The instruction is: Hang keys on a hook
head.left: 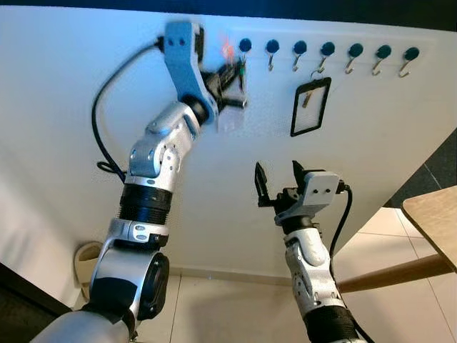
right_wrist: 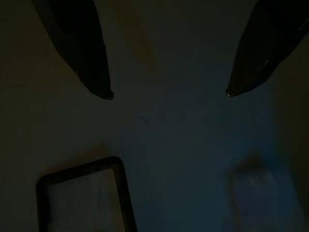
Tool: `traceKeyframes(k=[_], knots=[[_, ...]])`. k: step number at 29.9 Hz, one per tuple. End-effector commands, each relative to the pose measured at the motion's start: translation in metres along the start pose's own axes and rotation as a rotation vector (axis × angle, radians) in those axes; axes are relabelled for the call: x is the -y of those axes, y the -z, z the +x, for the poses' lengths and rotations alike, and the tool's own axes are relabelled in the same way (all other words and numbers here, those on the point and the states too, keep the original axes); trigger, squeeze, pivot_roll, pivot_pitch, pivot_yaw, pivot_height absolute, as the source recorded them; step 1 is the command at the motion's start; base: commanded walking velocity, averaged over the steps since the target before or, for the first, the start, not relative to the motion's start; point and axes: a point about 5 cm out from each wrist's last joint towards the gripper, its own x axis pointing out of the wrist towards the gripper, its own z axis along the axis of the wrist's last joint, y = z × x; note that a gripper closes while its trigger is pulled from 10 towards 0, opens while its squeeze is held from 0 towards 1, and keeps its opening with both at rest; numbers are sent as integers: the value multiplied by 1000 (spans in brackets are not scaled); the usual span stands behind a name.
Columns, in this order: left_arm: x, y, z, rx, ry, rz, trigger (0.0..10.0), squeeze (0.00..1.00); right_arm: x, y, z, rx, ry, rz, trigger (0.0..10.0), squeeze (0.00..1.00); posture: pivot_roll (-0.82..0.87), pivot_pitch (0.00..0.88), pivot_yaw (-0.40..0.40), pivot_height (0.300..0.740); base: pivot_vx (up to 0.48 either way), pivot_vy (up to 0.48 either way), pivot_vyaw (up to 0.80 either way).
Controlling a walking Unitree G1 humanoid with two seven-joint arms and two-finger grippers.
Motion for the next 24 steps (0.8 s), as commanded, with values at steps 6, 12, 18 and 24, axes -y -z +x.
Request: traceKeyframes(k=[6, 12, 18, 24], knots=[[9, 4, 1, -18, 23, 44, 10000, 0, -3, -1, 0, 5, -21, 1, 10000, 0, 15, 104, -14, 740, 0, 0, 0], [11, 13, 0, -63, 39, 78, 10000, 0, -4, -1, -1, 3, -22, 1, 10000, 0, 13, 100, -12, 740, 0, 0, 0], [16, 28, -6, -186, 112, 238, 10000, 0, -4, 0, -2, 0, -22, 0, 10000, 0, 15, 103, -14, 740, 0, 0, 0], [16, 35, -12, -244, 131, 299, 10000, 0, -4, 1, -2, -3, -23, 1, 10000, 0, 18, 108, -16, 740, 0, 0, 0]])
